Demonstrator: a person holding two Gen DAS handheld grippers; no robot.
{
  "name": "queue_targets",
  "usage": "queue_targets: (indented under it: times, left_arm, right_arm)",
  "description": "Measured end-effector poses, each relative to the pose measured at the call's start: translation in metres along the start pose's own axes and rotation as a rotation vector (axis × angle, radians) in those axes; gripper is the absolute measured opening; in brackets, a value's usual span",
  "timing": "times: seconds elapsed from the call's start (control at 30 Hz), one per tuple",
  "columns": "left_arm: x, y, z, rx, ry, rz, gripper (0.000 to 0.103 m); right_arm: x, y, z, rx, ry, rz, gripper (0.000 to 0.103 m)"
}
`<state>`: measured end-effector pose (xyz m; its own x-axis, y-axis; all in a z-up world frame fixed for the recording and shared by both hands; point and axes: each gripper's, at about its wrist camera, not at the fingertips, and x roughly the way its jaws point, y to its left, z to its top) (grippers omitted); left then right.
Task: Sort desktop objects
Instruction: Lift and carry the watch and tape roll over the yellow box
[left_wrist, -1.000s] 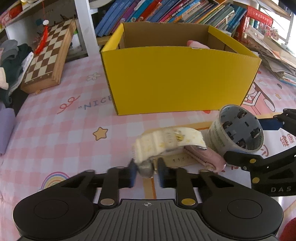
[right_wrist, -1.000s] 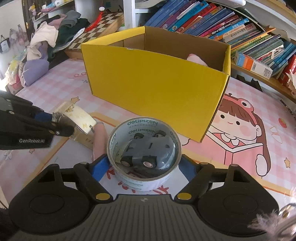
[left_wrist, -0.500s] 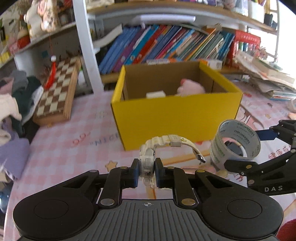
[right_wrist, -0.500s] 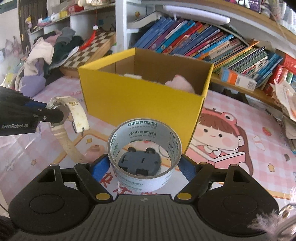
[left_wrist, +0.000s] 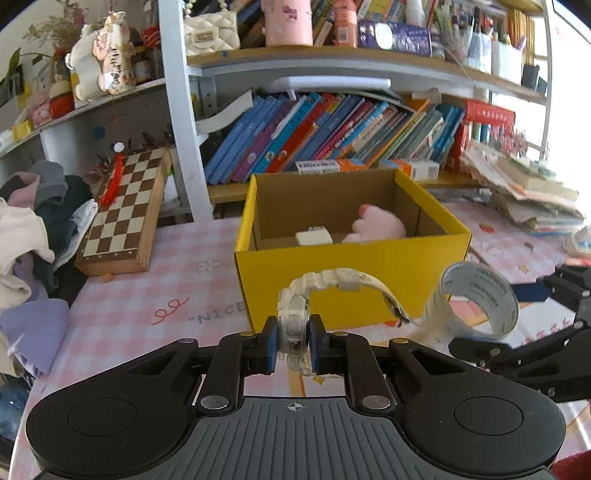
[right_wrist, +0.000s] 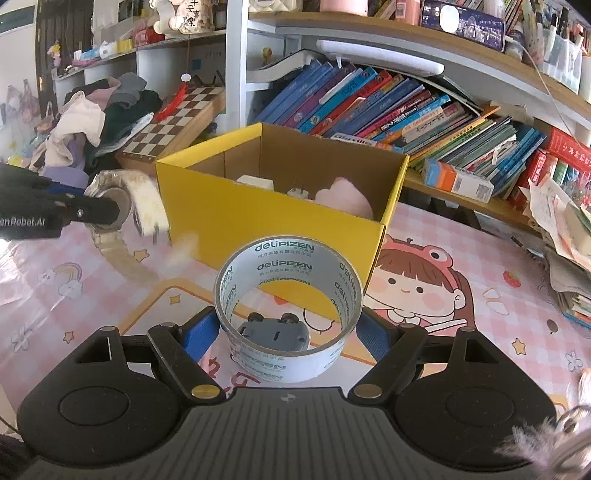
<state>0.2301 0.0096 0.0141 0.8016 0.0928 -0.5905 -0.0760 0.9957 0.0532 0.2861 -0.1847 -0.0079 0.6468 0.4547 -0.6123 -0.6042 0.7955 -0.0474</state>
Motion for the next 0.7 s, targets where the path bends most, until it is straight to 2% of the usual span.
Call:
queue_targets:
  times: [0.7]
  left_arm:
    - [-0.017, 0.003, 0.004, -0.017, -0.066, -0.009, 0.015]
  right_arm:
    - [-0.02, 0.006, 0.009, -0.029, -0.066, -0.018, 0.08]
